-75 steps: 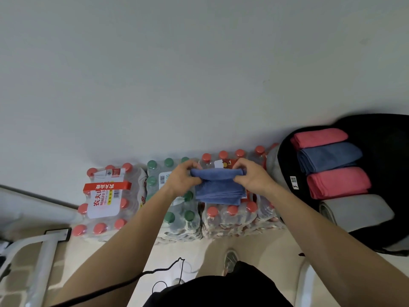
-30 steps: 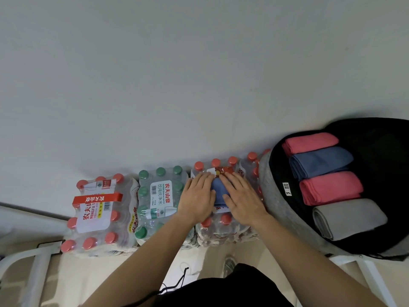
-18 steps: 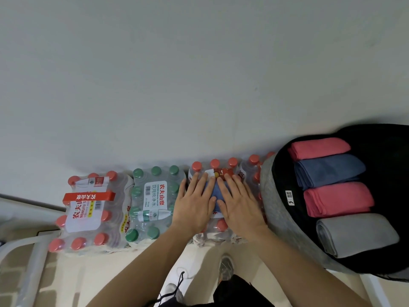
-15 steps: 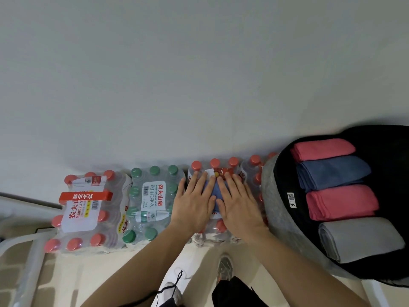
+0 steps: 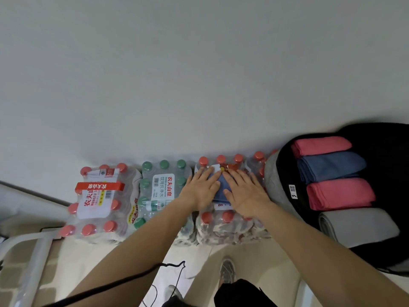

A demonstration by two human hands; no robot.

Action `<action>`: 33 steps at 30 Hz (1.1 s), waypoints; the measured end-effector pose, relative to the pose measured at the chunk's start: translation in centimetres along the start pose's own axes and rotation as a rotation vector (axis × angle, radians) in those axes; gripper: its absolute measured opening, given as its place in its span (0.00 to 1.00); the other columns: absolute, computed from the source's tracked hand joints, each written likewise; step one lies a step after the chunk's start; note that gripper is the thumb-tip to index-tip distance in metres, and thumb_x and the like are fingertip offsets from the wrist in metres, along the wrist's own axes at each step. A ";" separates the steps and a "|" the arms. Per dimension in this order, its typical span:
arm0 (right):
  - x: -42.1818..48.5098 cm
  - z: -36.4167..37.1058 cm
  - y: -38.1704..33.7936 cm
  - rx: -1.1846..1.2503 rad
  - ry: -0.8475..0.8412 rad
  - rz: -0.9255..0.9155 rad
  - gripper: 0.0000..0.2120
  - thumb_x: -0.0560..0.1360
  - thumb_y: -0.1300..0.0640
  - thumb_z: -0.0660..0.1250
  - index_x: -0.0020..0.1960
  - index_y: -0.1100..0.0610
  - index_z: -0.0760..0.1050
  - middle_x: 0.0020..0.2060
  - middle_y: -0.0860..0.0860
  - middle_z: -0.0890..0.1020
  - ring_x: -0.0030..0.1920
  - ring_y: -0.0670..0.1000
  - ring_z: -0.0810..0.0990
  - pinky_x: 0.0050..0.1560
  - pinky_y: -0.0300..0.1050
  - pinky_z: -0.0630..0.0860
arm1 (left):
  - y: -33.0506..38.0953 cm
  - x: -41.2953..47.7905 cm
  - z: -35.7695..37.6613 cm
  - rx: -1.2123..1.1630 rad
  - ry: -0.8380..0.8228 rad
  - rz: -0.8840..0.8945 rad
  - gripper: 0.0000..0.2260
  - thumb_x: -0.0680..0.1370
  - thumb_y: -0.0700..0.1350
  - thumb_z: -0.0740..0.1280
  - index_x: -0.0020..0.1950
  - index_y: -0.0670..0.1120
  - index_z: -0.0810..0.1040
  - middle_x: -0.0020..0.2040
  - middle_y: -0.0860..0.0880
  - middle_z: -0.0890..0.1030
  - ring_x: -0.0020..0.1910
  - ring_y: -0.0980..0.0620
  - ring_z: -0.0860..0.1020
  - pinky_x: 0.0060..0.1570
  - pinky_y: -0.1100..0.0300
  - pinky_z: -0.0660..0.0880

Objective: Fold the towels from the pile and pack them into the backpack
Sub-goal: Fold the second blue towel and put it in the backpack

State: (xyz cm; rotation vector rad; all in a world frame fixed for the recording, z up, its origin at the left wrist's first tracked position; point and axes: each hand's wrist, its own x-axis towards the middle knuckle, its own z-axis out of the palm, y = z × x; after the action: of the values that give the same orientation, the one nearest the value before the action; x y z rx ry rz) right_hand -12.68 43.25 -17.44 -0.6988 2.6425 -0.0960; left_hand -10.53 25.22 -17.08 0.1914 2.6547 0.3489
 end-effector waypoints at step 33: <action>-13.7 -1.2 9.4 0.587 0.581 0.825 0.17 0.77 0.47 0.66 0.63 0.53 0.75 0.58 0.55 0.73 0.51 0.56 0.76 0.46 0.47 0.73 | 18.1 6.4 -6.0 0.205 0.208 0.366 0.19 0.80 0.51 0.60 0.69 0.46 0.67 0.59 0.44 0.78 0.62 0.44 0.70 0.48 0.50 0.73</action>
State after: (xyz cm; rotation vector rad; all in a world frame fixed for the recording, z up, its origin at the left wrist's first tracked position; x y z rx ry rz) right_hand -6.55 58.07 -12.89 0.7104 2.9461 -0.8876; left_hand -17.54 42.55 -9.62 0.7500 2.8542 0.2188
